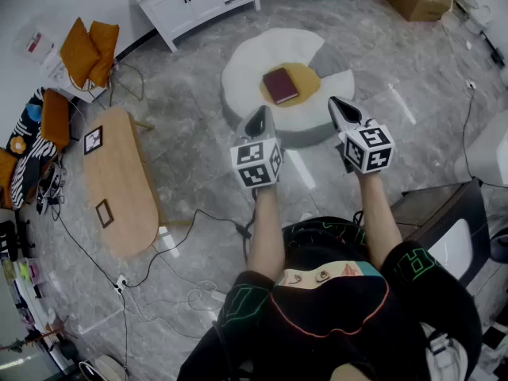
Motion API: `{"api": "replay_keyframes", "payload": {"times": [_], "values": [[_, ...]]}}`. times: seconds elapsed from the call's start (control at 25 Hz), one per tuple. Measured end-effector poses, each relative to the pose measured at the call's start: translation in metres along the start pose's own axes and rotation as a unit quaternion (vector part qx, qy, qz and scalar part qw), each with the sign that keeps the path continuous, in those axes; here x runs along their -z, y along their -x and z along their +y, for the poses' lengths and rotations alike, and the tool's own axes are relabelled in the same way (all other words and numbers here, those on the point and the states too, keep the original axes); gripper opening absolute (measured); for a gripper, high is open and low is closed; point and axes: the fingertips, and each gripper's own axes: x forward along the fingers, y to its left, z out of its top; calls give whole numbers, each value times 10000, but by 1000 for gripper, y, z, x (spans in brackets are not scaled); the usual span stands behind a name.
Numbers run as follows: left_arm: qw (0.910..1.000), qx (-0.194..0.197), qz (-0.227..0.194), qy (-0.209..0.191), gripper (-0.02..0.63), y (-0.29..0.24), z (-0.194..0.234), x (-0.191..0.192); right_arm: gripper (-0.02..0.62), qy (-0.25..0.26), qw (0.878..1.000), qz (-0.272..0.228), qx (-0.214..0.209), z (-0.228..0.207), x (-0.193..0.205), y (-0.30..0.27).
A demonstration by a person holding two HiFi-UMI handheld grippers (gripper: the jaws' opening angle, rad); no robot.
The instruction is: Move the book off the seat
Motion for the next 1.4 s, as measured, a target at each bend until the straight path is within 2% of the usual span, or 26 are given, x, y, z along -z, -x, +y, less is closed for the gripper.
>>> {"api": "replay_keyframes", "payload": {"times": [0.44,0.64,0.88,1.08,1.2,1.4], "values": [[9997,-168,-86,-120,11,-12,-42,-12,3,300,9971,-243,-661,-5,-19,24],[9997,-112,47,-190,11,-17,-55,-5,3,264,9981,-187,-524,-20,-17,23],[9994,-117,221,-256,11,-20,-53,1,3,-241,9991,-154,-327,-43,-4,21],[9996,180,191,-69,11,-31,-52,18,3,-60,9987,84,-500,-21,24,-11],[9996,196,212,12,11,-48,-26,25,3,84,9980,217,-588,-4,34,-43],[9985,233,375,316,11,-110,9,30,3,-35,9980,546,-330,-39,42,-99]]}}
